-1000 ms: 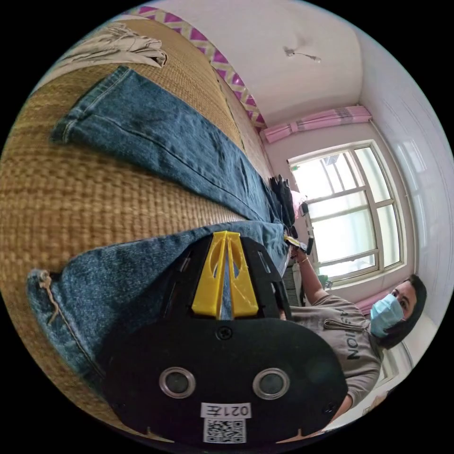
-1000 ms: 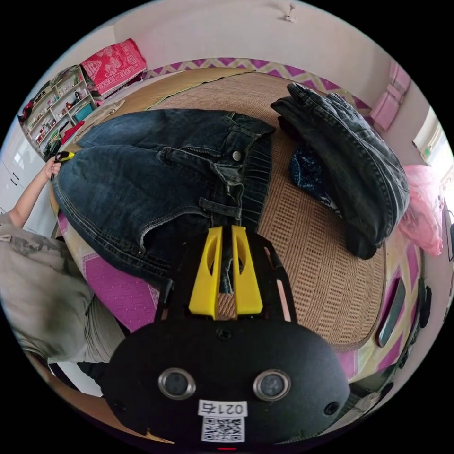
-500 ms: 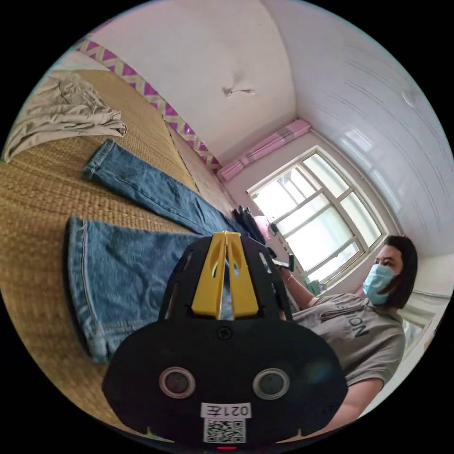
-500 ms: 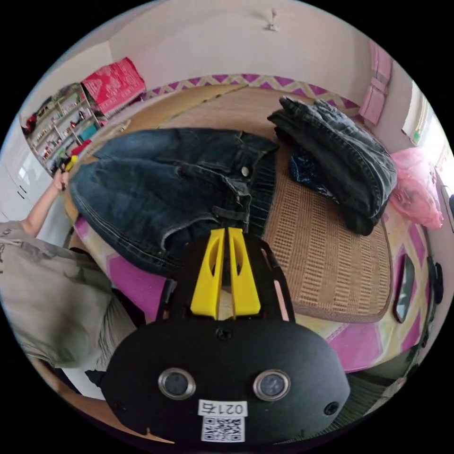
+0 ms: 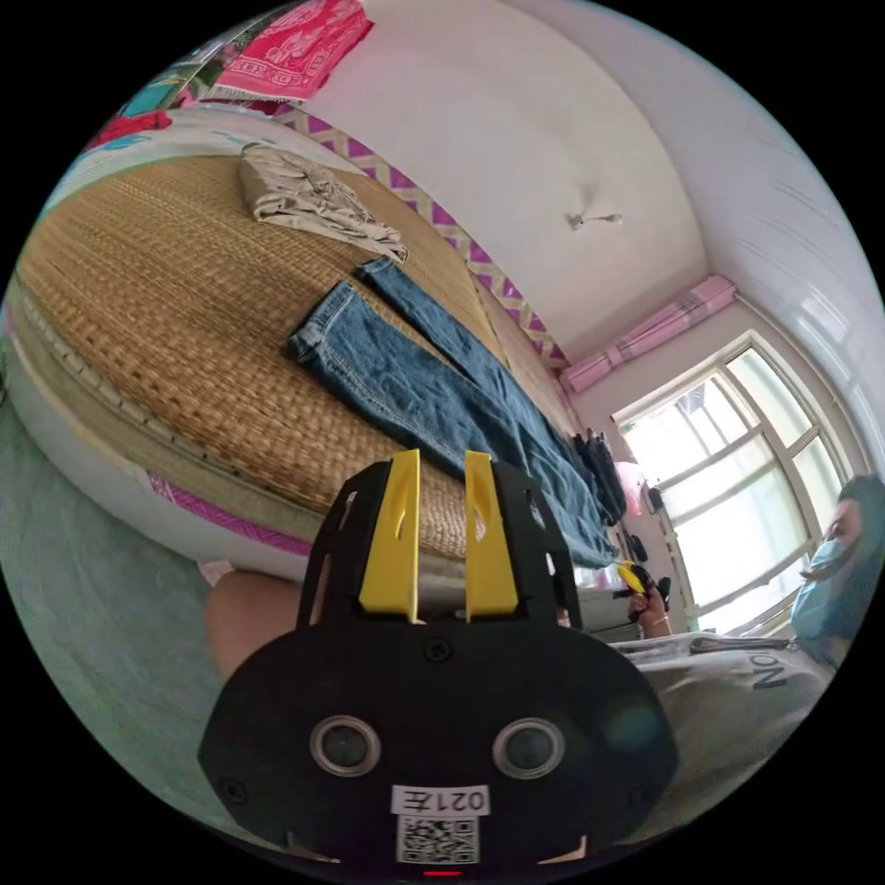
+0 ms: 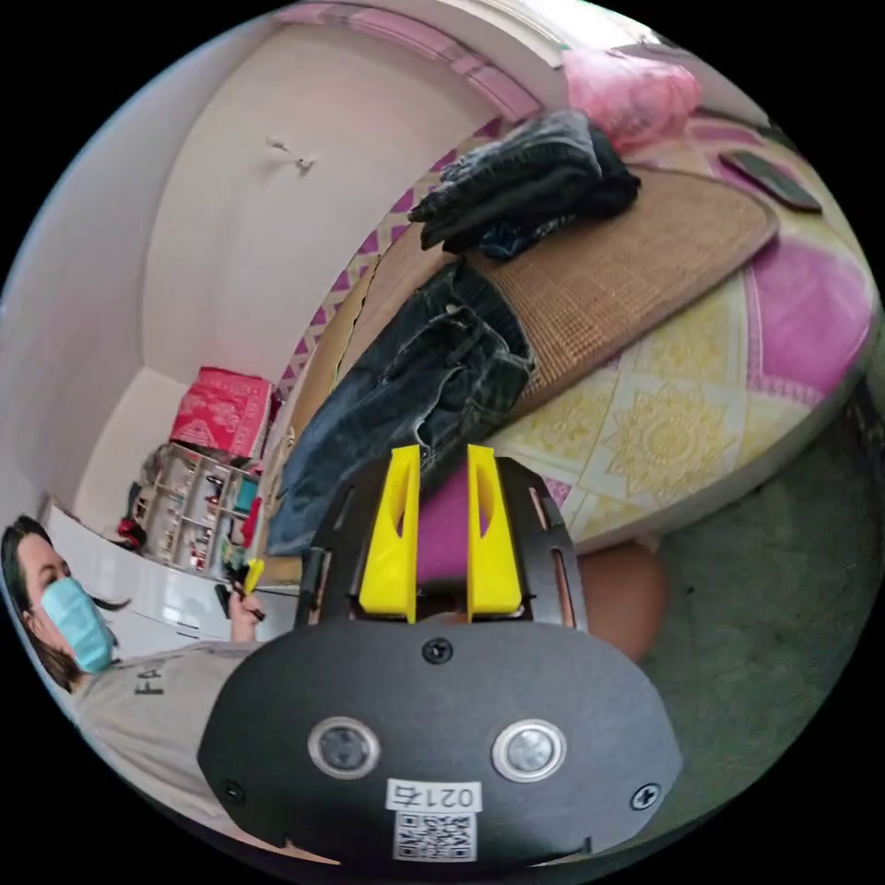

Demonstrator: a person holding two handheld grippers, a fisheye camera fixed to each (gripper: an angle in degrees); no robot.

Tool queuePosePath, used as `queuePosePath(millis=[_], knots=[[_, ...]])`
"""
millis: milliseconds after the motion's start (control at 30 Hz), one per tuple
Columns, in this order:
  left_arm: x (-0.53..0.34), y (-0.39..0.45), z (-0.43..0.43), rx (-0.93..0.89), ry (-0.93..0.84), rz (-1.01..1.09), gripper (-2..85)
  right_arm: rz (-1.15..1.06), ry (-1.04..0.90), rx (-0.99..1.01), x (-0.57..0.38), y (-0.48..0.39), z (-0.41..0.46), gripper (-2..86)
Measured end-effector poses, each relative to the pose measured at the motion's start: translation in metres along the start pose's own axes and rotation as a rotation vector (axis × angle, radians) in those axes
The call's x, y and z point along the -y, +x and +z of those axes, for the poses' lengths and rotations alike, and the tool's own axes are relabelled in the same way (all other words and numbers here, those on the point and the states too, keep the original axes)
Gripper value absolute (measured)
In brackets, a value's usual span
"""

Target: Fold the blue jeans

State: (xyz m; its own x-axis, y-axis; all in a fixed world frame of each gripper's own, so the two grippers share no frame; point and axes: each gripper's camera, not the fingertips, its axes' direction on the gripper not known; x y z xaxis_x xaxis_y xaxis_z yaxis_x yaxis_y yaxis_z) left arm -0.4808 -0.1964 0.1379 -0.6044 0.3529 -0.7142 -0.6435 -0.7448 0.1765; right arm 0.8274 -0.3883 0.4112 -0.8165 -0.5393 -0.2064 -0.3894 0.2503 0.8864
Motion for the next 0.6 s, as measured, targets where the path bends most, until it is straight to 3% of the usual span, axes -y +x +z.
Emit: queuePosePath(millis=[233,600], knots=[[-0.004,-0.004,0.028,-0.092,-0.044,-0.143,8.4,0.213,0.000,0.234,-0.013,0.064,0.023,7.7],[0.024,-0.025,0.037,-0.116,-0.034,-0.275,7.8,0.222,0.030,0.251,-0.029,0.073,0.023,7.0]])
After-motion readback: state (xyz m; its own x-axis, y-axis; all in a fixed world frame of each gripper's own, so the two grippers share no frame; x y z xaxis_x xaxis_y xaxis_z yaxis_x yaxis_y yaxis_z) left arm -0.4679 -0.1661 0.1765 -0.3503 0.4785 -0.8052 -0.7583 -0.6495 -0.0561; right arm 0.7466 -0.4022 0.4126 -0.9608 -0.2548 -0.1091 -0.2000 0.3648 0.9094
